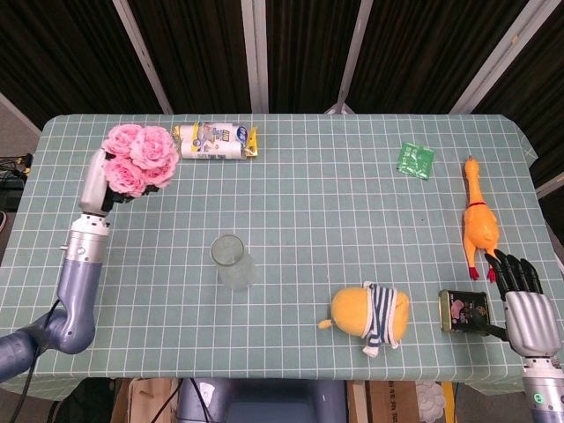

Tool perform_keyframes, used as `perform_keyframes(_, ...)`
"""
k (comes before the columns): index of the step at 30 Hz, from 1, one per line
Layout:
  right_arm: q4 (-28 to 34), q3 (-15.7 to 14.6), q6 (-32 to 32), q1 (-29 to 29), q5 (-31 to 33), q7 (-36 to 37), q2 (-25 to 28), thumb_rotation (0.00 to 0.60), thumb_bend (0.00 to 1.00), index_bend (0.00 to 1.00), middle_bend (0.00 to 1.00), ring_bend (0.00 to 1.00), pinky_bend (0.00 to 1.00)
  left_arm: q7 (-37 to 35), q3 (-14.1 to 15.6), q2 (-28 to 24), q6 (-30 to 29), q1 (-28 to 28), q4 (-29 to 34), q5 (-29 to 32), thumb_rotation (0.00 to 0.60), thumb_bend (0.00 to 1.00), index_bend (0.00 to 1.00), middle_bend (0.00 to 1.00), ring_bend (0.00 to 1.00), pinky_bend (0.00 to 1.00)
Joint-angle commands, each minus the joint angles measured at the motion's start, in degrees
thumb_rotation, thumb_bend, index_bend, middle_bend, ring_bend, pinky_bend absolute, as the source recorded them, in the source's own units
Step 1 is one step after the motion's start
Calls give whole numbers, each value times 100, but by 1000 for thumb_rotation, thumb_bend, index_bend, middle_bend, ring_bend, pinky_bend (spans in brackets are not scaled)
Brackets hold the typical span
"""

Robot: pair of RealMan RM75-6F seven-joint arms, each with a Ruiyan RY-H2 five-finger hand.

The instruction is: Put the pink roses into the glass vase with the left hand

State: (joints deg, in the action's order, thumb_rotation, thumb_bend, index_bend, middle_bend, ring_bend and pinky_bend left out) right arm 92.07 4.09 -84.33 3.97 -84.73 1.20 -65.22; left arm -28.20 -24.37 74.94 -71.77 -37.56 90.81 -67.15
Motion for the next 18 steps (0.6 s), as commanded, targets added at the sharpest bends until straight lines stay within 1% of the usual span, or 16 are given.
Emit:
perform_keyframes(1, 7, 1, 0, 2, -5, 15, 4, 600, 268, 102, 72, 41, 0, -618, -318, -417, -96, 243, 670, -210, 600, 491, 297, 396, 223, 356)
perform_keyframes(4, 9, 10, -20, 0, -11, 26, 6, 600, 269, 102, 73, 41, 0, -1092, -518, -569, -127, 306, 1165, -248, 600, 491, 296, 396, 223, 356)
perform_keyframes(7, 2, 13, -26, -3, -10, 56, 8, 600, 269, 102, 72, 41, 0, -1378, -620, -748, -87, 358, 1597, -327, 600, 491, 292, 395, 223, 356)
perform_keyframes(12, -14, 16, -41, -13, -6, 80, 11, 600, 268, 102, 73, 41, 0, -1530, -606, -861, -19, 363, 2006, -538, 600, 491, 292, 395, 223, 356)
perform_keyframes(15, -17, 26, -63, -19, -4, 91, 6, 600, 268, 102, 73, 41, 0, -2006, -685, -842, 59, 355, 2320, -467, 600, 491, 291, 394, 223, 356)
perform_keyframes(18, -24, 29, -67, -20, -1, 88, 1, 600, 268, 101, 73, 41, 0, -2273, -769, -876, 189, 318, 2477, -360, 600, 490, 291, 393, 223, 356)
